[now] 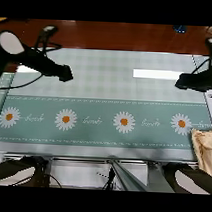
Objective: Fold the shirts.
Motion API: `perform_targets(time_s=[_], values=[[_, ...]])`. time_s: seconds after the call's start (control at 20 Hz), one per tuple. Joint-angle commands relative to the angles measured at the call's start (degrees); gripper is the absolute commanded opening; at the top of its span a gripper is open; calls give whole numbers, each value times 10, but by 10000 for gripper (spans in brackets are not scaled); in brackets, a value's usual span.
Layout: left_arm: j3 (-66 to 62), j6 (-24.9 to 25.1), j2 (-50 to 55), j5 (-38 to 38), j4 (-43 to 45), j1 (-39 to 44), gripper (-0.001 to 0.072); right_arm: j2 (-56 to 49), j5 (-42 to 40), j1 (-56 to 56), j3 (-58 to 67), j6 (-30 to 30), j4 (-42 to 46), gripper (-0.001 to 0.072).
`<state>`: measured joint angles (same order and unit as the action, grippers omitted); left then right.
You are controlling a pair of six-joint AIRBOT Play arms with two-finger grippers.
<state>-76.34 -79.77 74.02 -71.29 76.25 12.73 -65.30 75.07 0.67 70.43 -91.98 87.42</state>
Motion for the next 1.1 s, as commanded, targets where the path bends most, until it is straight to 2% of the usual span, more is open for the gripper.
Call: perform_targets(time_s=[0.0,0.15,1.05], values=[[0,-101,16,-39,116,72,679,-33,53,-72,13,-5,30,543],[0,-108,41,-63,108,73,677,-33,53,-77,13,-3,26,543],[0,-108,61,-63,108,73,673,-33,53,-77,13,-3,27,542]])
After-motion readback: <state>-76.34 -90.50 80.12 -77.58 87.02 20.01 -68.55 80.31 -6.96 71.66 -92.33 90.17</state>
